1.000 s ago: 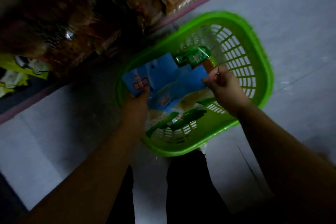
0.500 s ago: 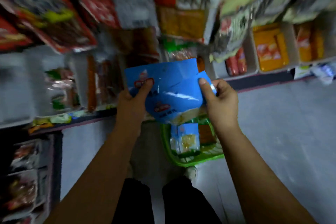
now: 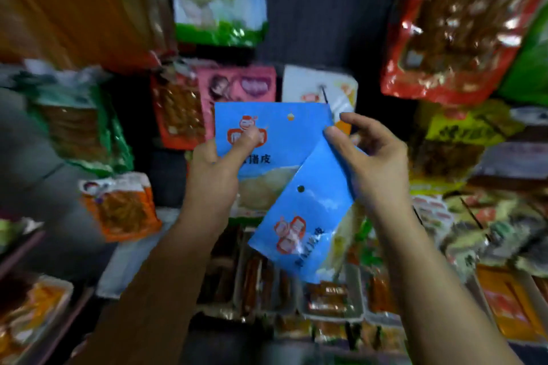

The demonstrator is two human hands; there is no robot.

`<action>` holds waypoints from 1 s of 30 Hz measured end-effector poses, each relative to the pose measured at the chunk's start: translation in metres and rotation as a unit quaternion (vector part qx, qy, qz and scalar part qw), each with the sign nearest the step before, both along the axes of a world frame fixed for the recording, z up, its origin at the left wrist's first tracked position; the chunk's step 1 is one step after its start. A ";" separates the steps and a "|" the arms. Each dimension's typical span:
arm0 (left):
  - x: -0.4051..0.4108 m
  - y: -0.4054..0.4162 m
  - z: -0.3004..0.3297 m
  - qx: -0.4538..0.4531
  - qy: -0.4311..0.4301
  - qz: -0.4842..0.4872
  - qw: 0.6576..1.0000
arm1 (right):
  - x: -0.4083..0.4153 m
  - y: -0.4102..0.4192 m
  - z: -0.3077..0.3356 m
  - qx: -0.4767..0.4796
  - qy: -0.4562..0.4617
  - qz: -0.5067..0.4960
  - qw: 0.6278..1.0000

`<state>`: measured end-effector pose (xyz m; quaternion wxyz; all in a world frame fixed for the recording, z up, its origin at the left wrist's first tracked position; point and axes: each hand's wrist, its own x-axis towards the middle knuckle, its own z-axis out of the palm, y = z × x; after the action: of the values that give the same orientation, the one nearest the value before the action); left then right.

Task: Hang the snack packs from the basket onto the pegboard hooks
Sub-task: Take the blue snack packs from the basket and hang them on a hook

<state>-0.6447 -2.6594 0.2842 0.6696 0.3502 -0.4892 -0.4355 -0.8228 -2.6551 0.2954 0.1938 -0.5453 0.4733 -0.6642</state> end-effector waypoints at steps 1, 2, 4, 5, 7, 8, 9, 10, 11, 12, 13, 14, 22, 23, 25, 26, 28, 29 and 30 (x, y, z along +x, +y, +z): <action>0.017 -0.006 0.011 -0.013 -0.005 -0.001 1.000 | 0.014 -0.008 0.013 -0.008 0.005 0.012 1.000; 0.034 -0.011 0.021 -0.025 -0.007 -0.003 1.000 | 0.029 -0.014 0.026 -0.015 0.014 0.016 1.000; 0.065 -0.022 0.041 -0.045 0.000 -0.013 0.999 | 0.057 -0.024 0.050 -0.026 0.031 0.027 0.999; 0.079 -0.028 0.050 -0.052 0.001 -0.018 0.998 | 0.069 -0.029 0.060 -0.032 0.029 0.046 0.998; 0.102 -0.040 0.065 -0.066 0.005 -0.026 0.997 | 0.091 -0.037 0.075 -0.035 0.009 0.099 0.994; 0.111 -0.046 0.072 -0.073 0.007 -0.030 0.997 | 0.099 -0.040 0.082 -0.034 -0.009 0.121 0.992; 0.119 -0.052 0.078 -0.079 0.004 -0.035 0.996 | 0.106 -0.044 0.088 -0.035 -0.029 0.132 0.990; 0.125 -0.058 0.085 -0.084 -0.007 -0.038 0.996 | 0.111 -0.048 0.094 -0.039 -0.047 0.135 0.989; 0.130 -0.064 0.091 -0.088 -0.017 -0.039 0.995 | 0.115 -0.053 0.100 -0.047 -0.057 0.132 0.989; 0.134 -0.071 0.096 -0.096 -0.026 -0.037 0.994 | 0.118 -0.059 0.104 -0.061 -0.055 0.126 0.989; 0.137 -0.078 0.102 -0.103 -0.032 -0.030 0.994 | 0.120 -0.066 0.109 -0.080 -0.045 0.115 0.989; 0.139 -0.085 0.109 -0.116 -0.041 -0.019 0.992 | 0.121 -0.072 0.114 -0.100 -0.032 0.103 0.989; 0.132 -0.127 0.166 -0.176 -0.046 0.030 0.983 | 0.124 -0.110 0.153 -0.167 -0.028 0.069 0.983; 0.130 -0.132 0.173 -0.182 -0.044 0.038 0.982 | 0.124 -0.113 0.159 -0.173 -0.027 0.069 0.982; 0.127 -0.138 0.187 -0.198 -0.044 0.055 0.978 | 0.123 -0.119 0.171 -0.191 -0.013 0.066 0.979; 0.125 -0.141 0.193 -0.204 -0.040 0.064 0.976 | 0.122 -0.123 0.178 -0.201 -0.005 0.066 0.977; 0.124 -0.146 0.203 -0.213 -0.026 0.080 0.973 | 0.121 -0.130 0.189 -0.218 0.000 0.070 0.973; 0.124 -0.148 0.208 -0.220 -0.022 0.089 0.971 | 0.121 -0.134 0.194 -0.224 0.000 0.072 0.972; 0.123 -0.151 0.213 -0.228 -0.024 0.099 0.968 | 0.120 -0.138 0.199 -0.229 0.001 0.072 0.971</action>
<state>-0.5218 -2.8100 0.4973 0.7596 0.2453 -0.5543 -0.2358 -0.7025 -2.7930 0.4942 0.1111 -0.6085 0.2684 -0.7385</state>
